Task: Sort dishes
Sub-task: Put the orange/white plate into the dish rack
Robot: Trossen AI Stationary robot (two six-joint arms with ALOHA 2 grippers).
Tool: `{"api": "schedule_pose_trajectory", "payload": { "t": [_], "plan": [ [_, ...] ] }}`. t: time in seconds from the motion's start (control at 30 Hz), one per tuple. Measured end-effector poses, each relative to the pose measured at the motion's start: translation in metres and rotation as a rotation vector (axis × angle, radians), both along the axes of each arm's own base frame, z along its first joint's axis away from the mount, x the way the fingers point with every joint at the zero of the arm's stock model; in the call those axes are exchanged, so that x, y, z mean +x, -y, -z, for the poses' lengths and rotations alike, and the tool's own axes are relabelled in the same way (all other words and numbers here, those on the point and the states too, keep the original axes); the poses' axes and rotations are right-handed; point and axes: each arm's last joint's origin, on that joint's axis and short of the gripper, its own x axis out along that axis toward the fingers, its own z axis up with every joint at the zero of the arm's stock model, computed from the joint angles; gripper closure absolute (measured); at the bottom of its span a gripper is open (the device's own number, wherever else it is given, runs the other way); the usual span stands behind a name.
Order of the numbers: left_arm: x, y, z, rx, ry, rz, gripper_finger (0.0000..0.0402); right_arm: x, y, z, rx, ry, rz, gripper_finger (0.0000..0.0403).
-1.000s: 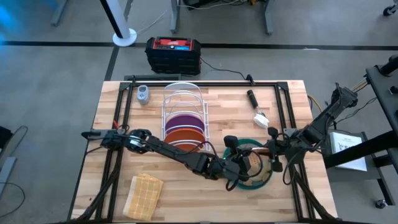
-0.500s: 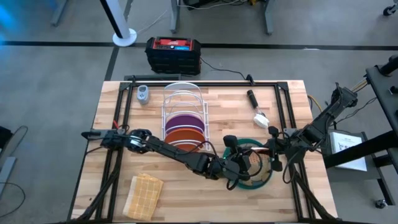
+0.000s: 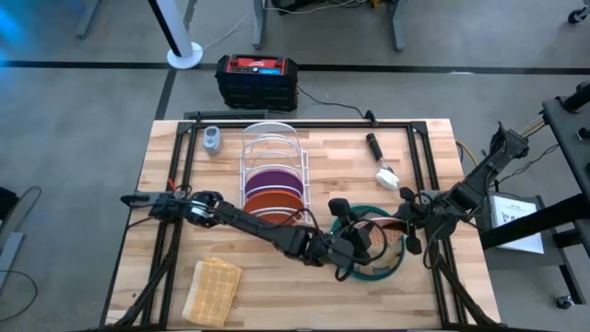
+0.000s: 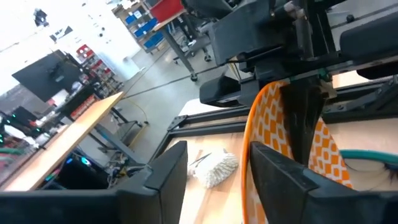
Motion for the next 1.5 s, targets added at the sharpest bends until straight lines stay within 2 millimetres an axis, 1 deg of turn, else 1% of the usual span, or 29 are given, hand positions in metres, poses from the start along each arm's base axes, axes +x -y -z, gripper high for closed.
{"api": "schedule_pose_trajectory", "payload": {
  "t": [0.17,0.27,0.33,0.47,0.63,0.77,0.97,1.07,1.13,1.23,1.37,1.5],
  "plan": [
    [-0.004,0.007,0.000,0.040,-0.029,-0.027,0.0225,0.000,0.001,0.000,0.009,0.005,0.012,0.0380],
    [-0.009,0.010,-0.003,0.053,-0.051,-0.031,0.0224,0.000,0.002,-0.001,0.018,0.022,0.057,0.0380],
    [-0.012,0.012,-0.006,0.069,-0.067,-0.041,0.0223,0.000,0.003,-0.004,0.017,0.028,0.087,0.0380],
    [-0.020,0.012,-0.009,0.137,-0.124,-0.123,0.0223,-0.001,0.004,-0.015,0.040,0.052,0.125,0.0380],
    [-0.032,0.014,-0.017,0.158,-0.180,-0.144,0.0223,-0.001,0.007,-0.024,0.010,0.095,0.180,0.0380],
    [-0.050,0.016,-0.026,0.159,-0.205,-0.201,0.0223,0.000,0.009,-0.025,-0.018,0.113,0.208,0.0380],
    [-0.082,0.027,-0.037,0.171,-0.180,-0.299,0.0223,0.007,0.015,-0.029,-0.100,0.153,0.233,0.0380],
    [-0.100,0.031,-0.035,0.194,-0.152,-0.357,0.0223,0.016,0.016,-0.038,-0.144,0.224,0.218,0.0380],
    [-0.113,0.032,-0.031,0.227,-0.101,-0.403,0.0223,0.023,0.016,-0.044,-0.180,0.275,0.204,0.0380],
    [-0.128,0.034,-0.031,0.256,-0.039,-0.418,0.0223,0.031,0.023,-0.053,-0.236,0.331,0.182,0.0380],
    [-0.138,0.029,-0.043,0.230,-0.006,-0.421,0.0225,0.037,0.035,-0.064,-0.259,0.410,0.202,0.0380],
    [-0.143,0.023,-0.056,0.251,-0.027,-0.426,0.0235,0.044,0.048,-0.070,-0.301,0.454,0.216,0.0380]
  ]
}}
